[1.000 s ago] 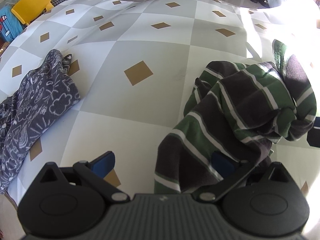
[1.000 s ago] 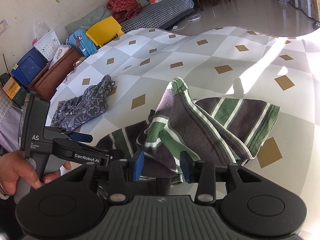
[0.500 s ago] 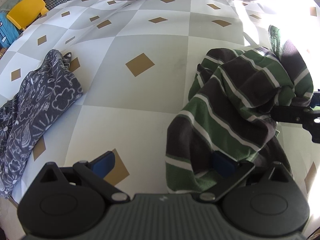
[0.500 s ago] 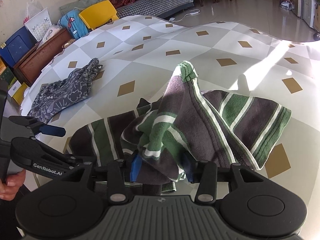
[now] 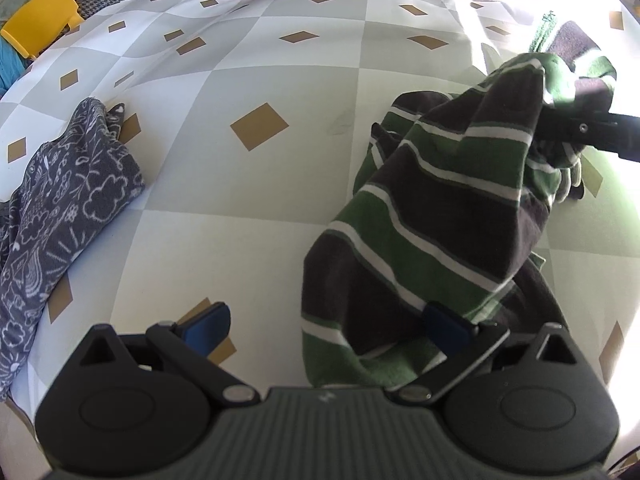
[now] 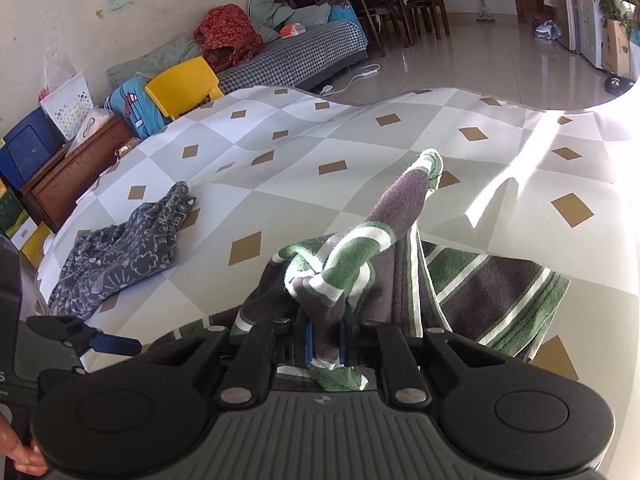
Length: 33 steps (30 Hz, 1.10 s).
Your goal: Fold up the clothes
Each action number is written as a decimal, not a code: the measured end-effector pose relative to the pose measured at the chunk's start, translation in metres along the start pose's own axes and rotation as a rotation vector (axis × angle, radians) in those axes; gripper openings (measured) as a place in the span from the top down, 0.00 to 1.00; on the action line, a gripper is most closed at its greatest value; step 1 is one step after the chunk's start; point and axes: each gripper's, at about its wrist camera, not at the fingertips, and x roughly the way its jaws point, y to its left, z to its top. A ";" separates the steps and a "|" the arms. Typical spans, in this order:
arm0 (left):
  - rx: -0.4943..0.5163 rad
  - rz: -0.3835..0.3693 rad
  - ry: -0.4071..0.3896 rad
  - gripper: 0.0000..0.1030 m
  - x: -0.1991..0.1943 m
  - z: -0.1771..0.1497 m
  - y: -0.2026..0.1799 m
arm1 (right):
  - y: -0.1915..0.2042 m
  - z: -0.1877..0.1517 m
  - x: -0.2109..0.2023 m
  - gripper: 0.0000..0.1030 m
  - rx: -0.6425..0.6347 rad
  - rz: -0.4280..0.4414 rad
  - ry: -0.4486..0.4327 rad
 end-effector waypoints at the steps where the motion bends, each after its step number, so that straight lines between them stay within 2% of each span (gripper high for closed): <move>1: -0.001 -0.010 -0.006 0.01 -0.001 0.001 -0.002 | 0.000 0.004 -0.006 0.88 0.012 0.013 -0.025; 12: 0.030 -0.163 -0.096 0.01 -0.021 0.009 -0.035 | 0.001 0.029 -0.049 0.88 0.086 0.098 -0.177; 17: -0.008 -0.240 -0.150 0.01 -0.031 0.014 -0.040 | -0.001 0.037 -0.069 0.88 0.121 0.131 -0.254; 24: -0.085 -0.172 -0.186 0.01 -0.031 0.022 -0.029 | -0.001 0.038 -0.081 0.88 0.121 0.150 -0.273; 27: -0.106 -0.082 -0.182 0.01 -0.027 0.022 -0.024 | 0.003 0.037 -0.079 0.88 0.107 0.153 -0.261; 29: -0.155 0.009 -0.155 0.01 -0.020 0.022 -0.015 | 0.007 0.036 -0.074 0.88 0.081 0.131 -0.237; 33: -0.250 0.053 -0.067 0.00 -0.005 0.020 0.006 | 0.009 0.028 -0.054 0.84 0.067 0.071 -0.134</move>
